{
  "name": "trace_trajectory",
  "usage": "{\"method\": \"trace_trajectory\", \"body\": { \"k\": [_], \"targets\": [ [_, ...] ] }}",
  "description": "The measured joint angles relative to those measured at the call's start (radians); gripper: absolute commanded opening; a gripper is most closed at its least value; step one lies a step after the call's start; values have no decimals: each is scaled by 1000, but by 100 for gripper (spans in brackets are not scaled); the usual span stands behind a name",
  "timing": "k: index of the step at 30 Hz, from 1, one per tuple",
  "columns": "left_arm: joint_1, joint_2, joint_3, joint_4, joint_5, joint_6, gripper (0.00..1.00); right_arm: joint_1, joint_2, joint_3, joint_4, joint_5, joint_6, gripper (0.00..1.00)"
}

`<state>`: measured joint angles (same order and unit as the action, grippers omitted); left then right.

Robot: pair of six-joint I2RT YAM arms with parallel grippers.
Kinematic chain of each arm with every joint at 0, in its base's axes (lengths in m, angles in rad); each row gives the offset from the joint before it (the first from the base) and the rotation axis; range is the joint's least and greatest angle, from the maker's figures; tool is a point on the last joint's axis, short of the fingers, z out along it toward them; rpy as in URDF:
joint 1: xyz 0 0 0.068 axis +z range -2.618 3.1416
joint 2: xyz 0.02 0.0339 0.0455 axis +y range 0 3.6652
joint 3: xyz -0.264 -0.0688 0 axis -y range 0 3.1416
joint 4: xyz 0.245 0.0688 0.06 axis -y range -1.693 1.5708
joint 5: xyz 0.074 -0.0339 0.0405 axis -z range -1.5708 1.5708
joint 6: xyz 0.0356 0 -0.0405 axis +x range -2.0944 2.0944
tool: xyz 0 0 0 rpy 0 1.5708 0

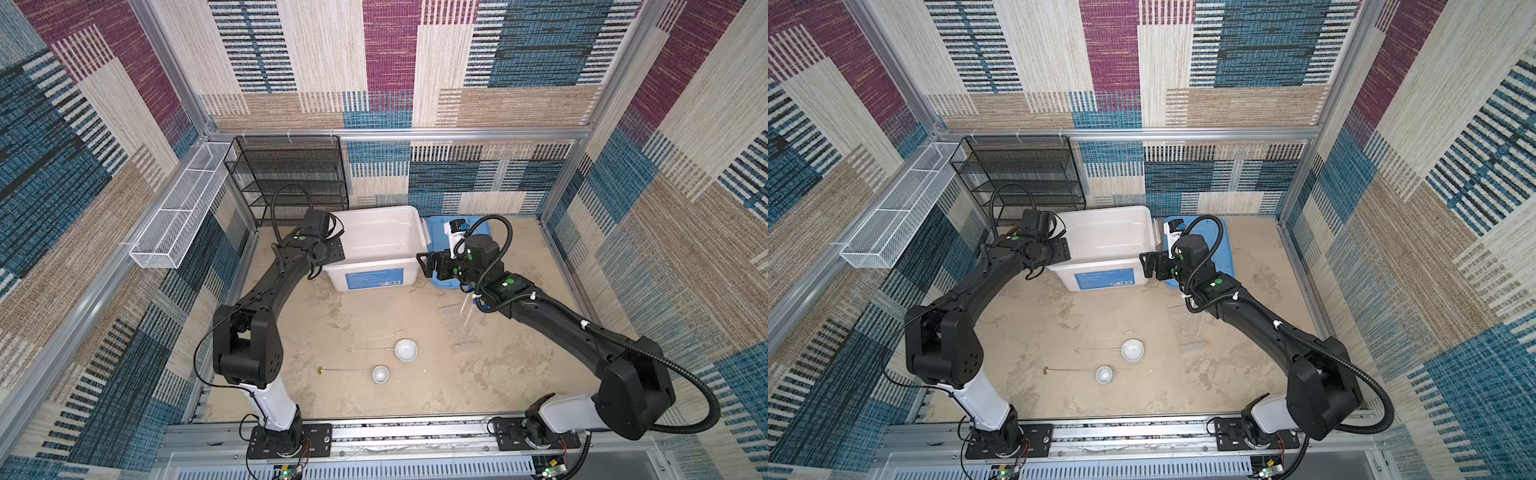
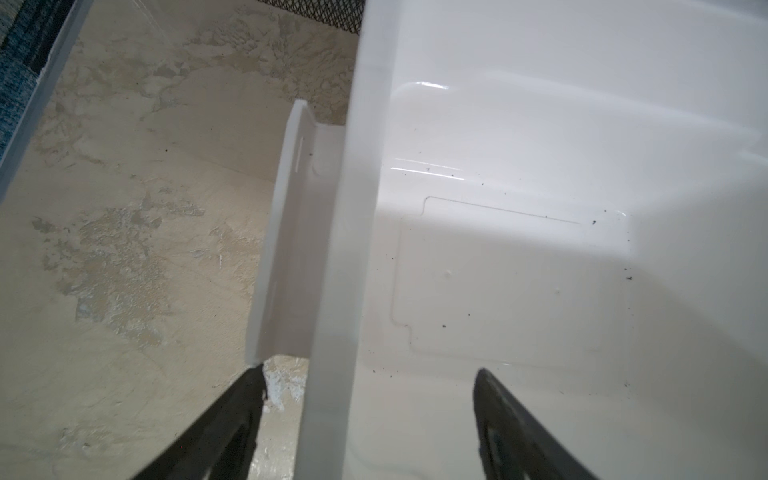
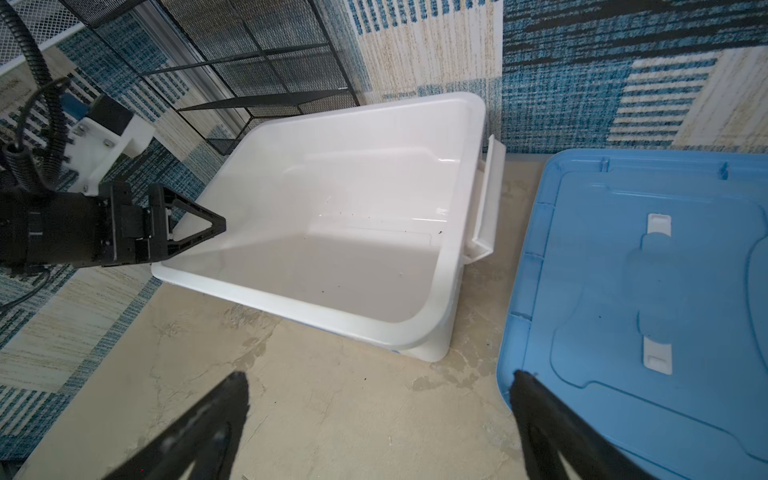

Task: Organize the chemistry lab equipment
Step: 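Release the bin rim and move left gripper toward the white porcelain dish, then grasp the larger white porcelain dish with left gripper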

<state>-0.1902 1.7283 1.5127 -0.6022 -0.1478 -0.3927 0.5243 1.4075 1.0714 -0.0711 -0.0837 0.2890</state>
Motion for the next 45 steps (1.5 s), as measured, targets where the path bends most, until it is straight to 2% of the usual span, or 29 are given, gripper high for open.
{"method": "trace_trajectory", "body": {
  "k": [8,17,20,22,24,33,38,41,45],
  "targets": [
    [0,-181,10,-32,29,56,99,0,-52,6,-16,-18,-108,99],
    [-33,-471,-102,-114,209,117,100,0,-161,-43,-52,-52,-182,99],
    [-109,-517,-134,-158,228,120,99,0,-190,-75,-71,-82,-181,99],
    [-195,-547,-165,-185,239,142,100,0,-225,-111,-88,-124,-182,99],
    [-257,-564,-191,-195,286,171,100,0,-256,-142,-103,-172,-188,99],
    [-454,-501,-369,-151,415,214,99,0,-358,-262,-170,-321,-199,99],
    [-614,-407,-441,-92,406,239,96,0,-397,-295,-181,-364,-191,98],
    [-629,-359,-517,-17,363,237,96,0,-412,-310,-181,-399,-184,99],
    [-639,-298,-572,76,360,210,98,0,-422,-341,-186,-422,-161,99]
  ]
}}
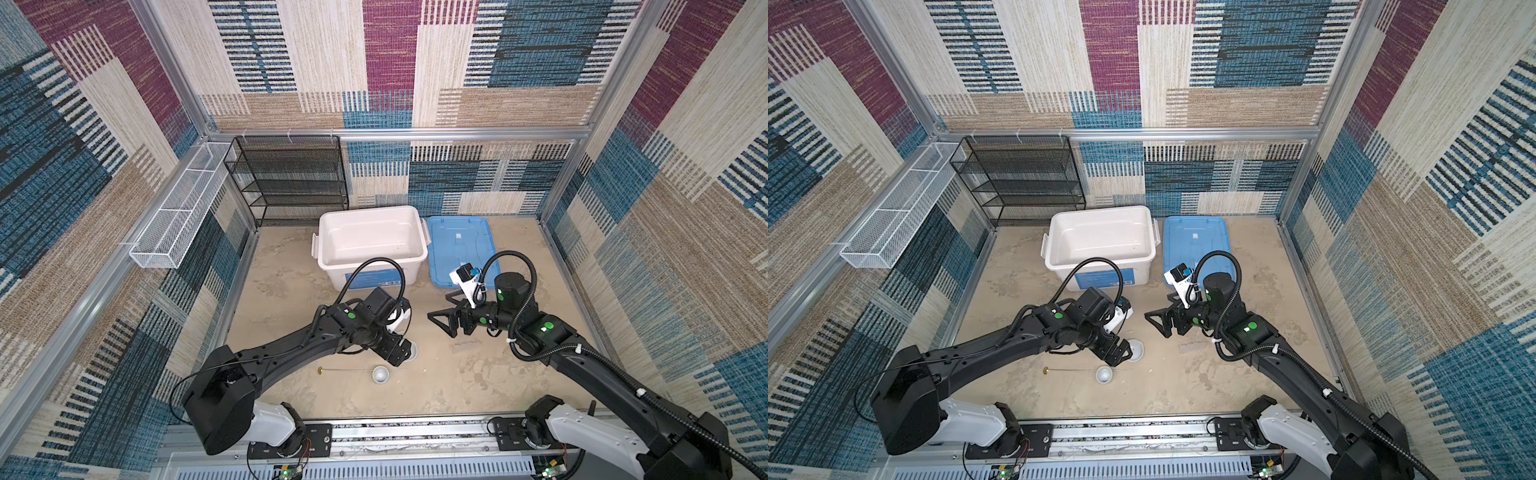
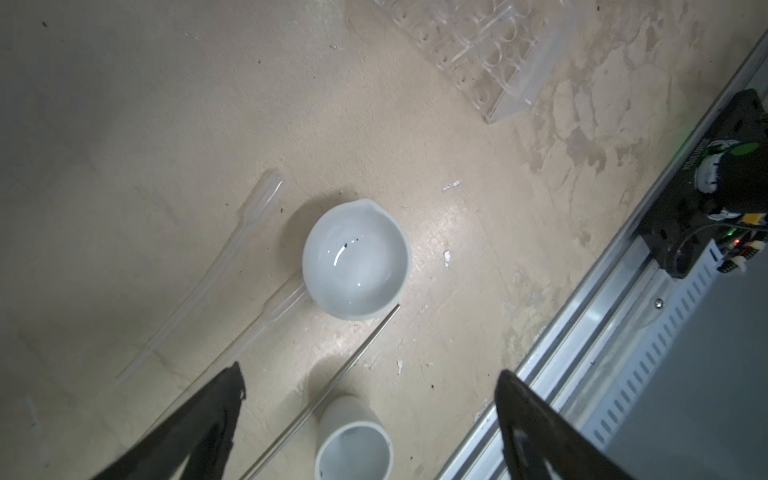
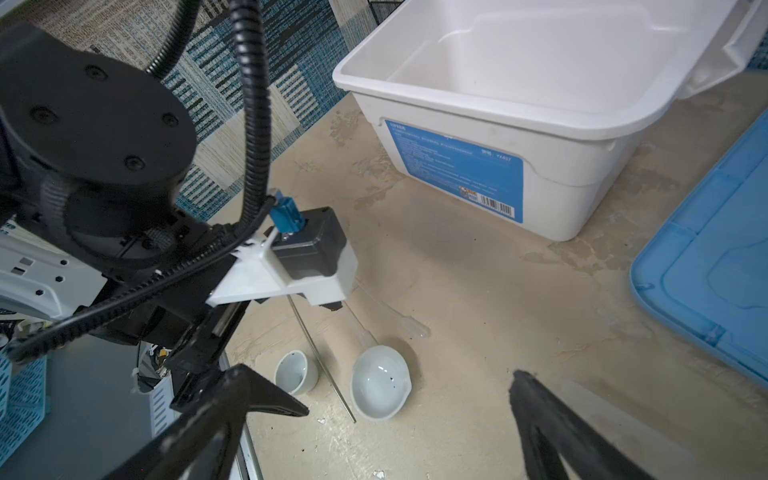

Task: Organize the chemistry lab equipment
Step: 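Grasp the larger white porcelain dish with left gripper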

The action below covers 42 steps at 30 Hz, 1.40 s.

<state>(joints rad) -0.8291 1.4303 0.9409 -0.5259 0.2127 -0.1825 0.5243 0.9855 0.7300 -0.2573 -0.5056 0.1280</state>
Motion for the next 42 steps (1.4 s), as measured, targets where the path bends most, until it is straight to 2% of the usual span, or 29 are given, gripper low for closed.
{"method": "trace_trajectory", "body": {
  "k": [14,31,42],
  "targets": [
    [-70,137,-32,154,-171,-24,92,1,6,0,-7,-1,14,99],
    [-131,255,14,172,-240,-24,90,1,12,5,-28,-7,14,99],
    [-154,280,24,169,-330,-27,89,1,12,2,-28,-4,14,99]
  ]
}}
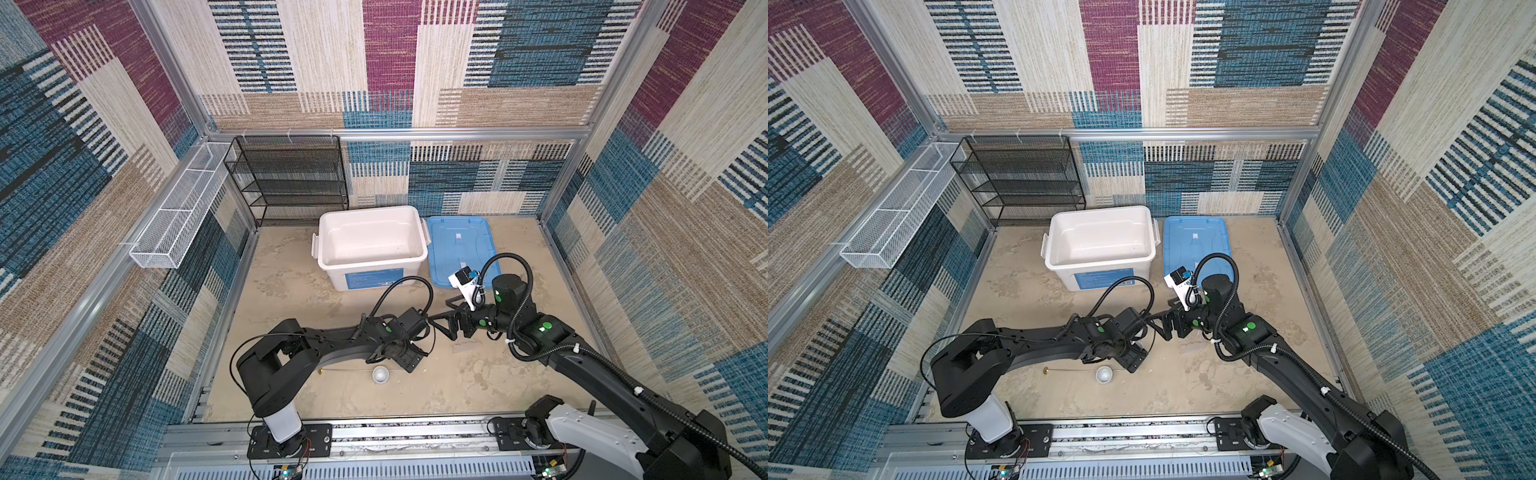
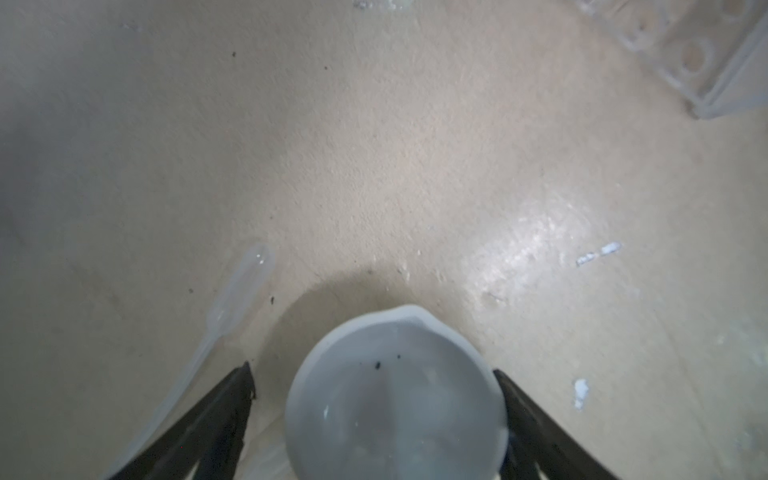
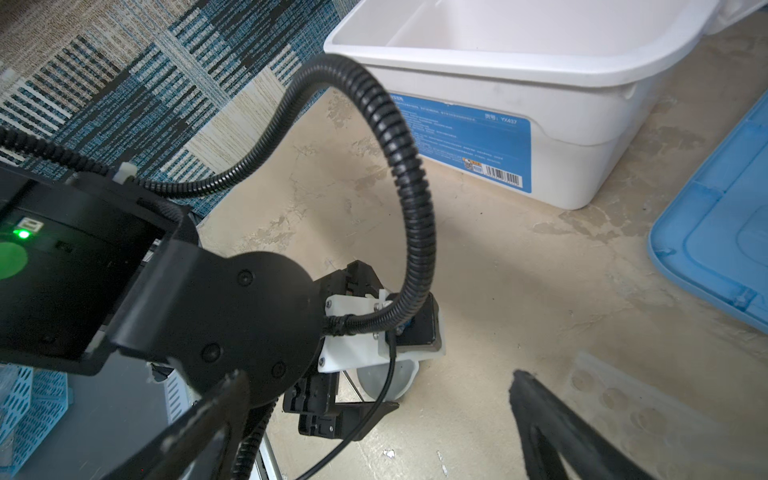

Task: Organize the chemistry lab equipment
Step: 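Grasp the larger white porcelain dish with left gripper, then carry the dish with left gripper and lower it into the white bin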

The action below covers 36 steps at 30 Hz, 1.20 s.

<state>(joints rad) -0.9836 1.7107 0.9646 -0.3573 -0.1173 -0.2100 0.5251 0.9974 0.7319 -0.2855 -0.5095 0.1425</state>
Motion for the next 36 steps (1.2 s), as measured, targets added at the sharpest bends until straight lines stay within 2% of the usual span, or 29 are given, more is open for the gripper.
{"method": "trace_trajectory", "body": {
  "k": [11,27,36],
  "targets": [
    [-13,18,3,18,-7,-4,84,0,11,-1,0,13,0,99],
    [-14,3,1,13,-14,-15,68,1,24,2,-3,14,0,99],
    [-13,-29,2,0,-14,-16,65,1,-5,1,11,14,0,99]
  ]
}}
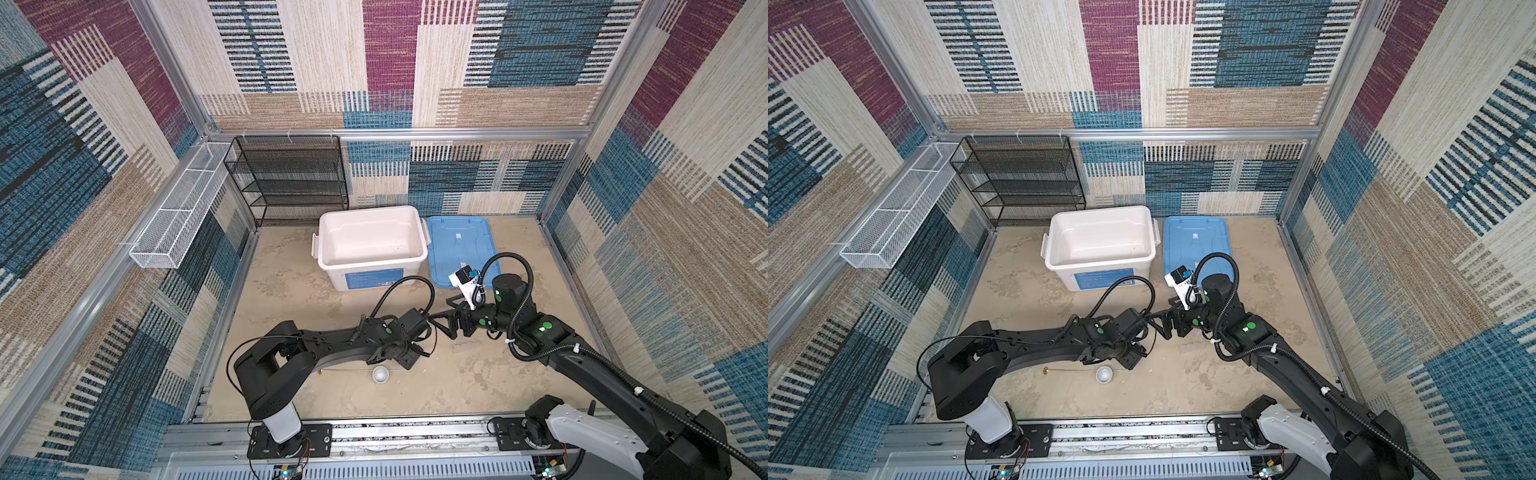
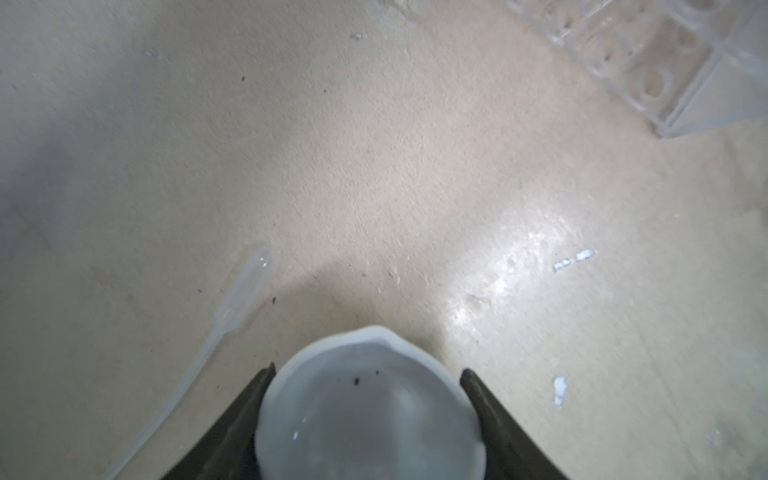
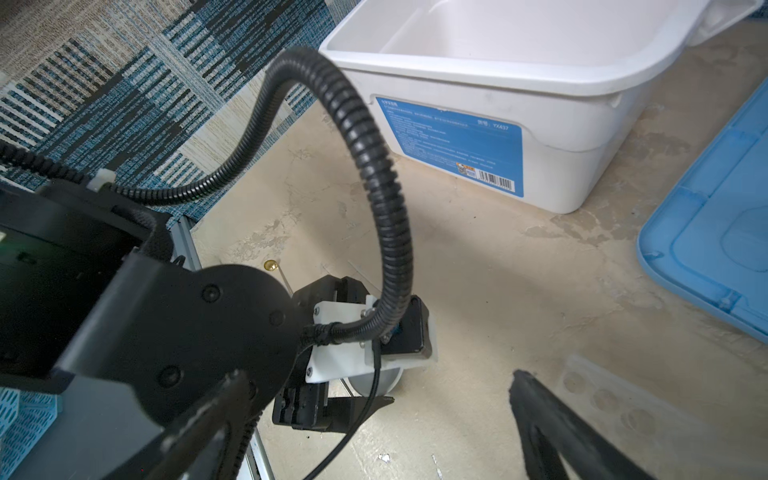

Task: Organize the chemistry lab equipment
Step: 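Carry the dish with left gripper and lower it into the white bin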

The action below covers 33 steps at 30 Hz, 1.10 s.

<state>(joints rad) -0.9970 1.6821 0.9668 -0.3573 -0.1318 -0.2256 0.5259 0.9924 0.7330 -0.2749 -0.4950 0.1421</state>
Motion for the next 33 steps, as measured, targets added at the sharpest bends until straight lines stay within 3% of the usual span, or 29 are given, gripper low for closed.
{"method": "trace_trajectory", "body": {
  "k": [10,19,25,33],
  "targets": [
    [66,-159,29,-44,31,-41,59,0,-82,4,35,-1,13,99],
    [163,-307,177,-183,42,-41,55,0,-56,124,76,47,18,99],
    [254,-307,312,-275,82,-36,55,-1,31,216,115,89,10,99],
    [415,-176,495,-349,145,-33,53,0,226,390,150,122,21,99]
  ]
}}
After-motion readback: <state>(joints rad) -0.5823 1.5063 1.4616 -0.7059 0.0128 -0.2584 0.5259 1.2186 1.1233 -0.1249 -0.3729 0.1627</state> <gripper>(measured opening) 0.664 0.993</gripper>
